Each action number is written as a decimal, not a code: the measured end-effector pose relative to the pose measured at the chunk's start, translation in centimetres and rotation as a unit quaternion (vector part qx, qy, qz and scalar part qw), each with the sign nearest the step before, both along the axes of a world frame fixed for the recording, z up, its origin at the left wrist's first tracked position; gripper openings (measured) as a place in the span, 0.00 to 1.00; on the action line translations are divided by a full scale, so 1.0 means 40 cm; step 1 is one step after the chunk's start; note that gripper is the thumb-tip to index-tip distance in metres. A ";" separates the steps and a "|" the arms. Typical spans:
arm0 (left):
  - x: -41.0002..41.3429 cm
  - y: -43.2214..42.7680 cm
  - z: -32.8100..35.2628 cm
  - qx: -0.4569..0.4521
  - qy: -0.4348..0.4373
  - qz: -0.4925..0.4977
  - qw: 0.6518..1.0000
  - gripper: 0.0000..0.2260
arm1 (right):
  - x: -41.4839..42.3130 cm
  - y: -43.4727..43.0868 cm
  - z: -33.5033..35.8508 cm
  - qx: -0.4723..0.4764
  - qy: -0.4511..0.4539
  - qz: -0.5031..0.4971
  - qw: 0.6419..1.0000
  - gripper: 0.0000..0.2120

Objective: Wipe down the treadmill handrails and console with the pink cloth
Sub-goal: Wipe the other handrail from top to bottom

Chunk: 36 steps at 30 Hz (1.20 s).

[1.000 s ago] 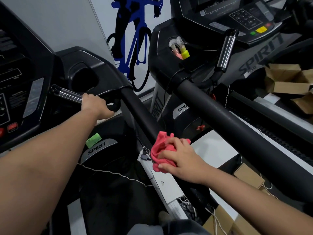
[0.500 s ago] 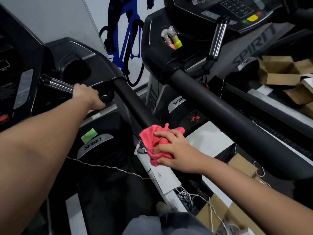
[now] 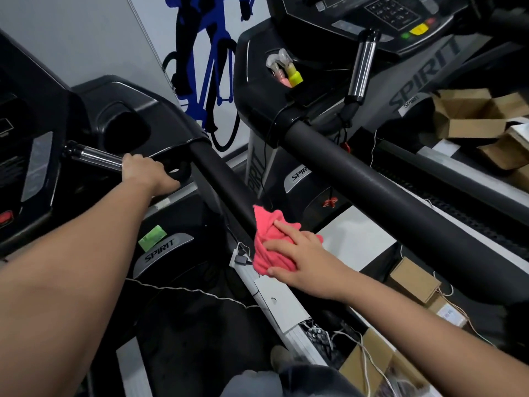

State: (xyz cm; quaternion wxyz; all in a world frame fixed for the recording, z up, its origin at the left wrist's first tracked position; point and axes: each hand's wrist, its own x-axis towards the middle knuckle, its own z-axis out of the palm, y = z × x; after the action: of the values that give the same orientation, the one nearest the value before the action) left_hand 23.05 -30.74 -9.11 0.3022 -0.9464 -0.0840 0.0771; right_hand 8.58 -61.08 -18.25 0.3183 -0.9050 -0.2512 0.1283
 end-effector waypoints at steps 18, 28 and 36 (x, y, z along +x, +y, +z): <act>-0.128 -0.219 -0.122 -0.378 -0.029 -0.292 0.878 0.23 | 0.032 0.054 0.013 0.011 -0.083 0.013 0.996 0.22; -0.150 -0.239 -0.144 -0.512 0.107 -0.141 0.840 0.19 | 0.097 0.102 0.018 0.016 -0.001 -0.043 0.999 0.27; -0.158 -0.252 -0.135 -0.537 0.109 -0.098 0.831 0.19 | 0.042 0.043 0.022 0.009 -0.039 0.019 0.999 0.22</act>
State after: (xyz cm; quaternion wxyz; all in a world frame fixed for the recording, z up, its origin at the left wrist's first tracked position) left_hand 16.71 -40.82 -14.51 -0.2400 -0.9484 0.0972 0.1828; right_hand 10.26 -59.36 -17.37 0.3144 -0.9012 -0.2820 0.0969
